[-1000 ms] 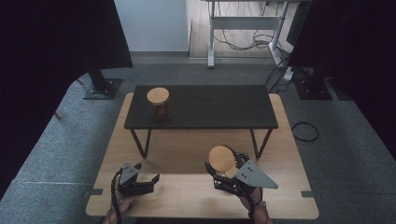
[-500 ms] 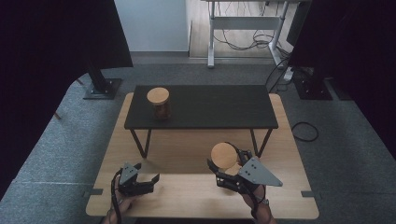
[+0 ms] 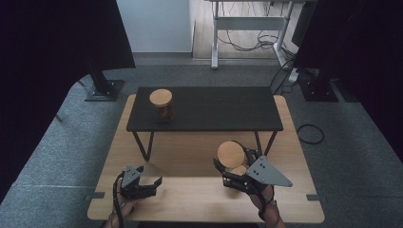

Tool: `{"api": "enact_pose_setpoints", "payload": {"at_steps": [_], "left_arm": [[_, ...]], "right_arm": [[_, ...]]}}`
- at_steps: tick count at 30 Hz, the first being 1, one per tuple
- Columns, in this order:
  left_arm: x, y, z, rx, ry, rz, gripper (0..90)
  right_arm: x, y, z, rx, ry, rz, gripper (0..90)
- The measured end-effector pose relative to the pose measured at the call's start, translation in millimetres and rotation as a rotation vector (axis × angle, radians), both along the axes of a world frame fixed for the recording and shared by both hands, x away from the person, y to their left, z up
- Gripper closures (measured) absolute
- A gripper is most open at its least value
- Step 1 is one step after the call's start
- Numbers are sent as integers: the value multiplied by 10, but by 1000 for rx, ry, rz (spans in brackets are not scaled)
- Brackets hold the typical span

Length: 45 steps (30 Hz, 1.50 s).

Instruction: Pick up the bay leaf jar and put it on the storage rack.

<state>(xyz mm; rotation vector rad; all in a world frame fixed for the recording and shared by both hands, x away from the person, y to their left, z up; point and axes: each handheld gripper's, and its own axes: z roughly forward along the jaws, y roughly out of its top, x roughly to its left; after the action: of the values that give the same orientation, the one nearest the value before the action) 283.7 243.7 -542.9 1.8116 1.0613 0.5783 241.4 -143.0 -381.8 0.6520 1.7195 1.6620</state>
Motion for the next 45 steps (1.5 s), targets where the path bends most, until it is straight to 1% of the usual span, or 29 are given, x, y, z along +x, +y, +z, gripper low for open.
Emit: {"api": "enact_pose_setpoints", "payload": {"at_steps": [5,17,28,38,45], "left_arm": [[-3,-3,3,-1,0,-3,70],[-6,-12,0,-3,-1,-3,70],[-11,-15,2,-2,-2,-1,70],[-10,-19,-1,-1,0,0,70],[-13,-25,0,-2,-1,-2,70]], "right_arm": [[29,13,41,-1,-7,3,253],[106,35,140,17,-15,10,253],[147,49,208,10,-24,22,254],[210,59,249,17,-18,18,253],[257,71,302,9,-21,15,253]]}}
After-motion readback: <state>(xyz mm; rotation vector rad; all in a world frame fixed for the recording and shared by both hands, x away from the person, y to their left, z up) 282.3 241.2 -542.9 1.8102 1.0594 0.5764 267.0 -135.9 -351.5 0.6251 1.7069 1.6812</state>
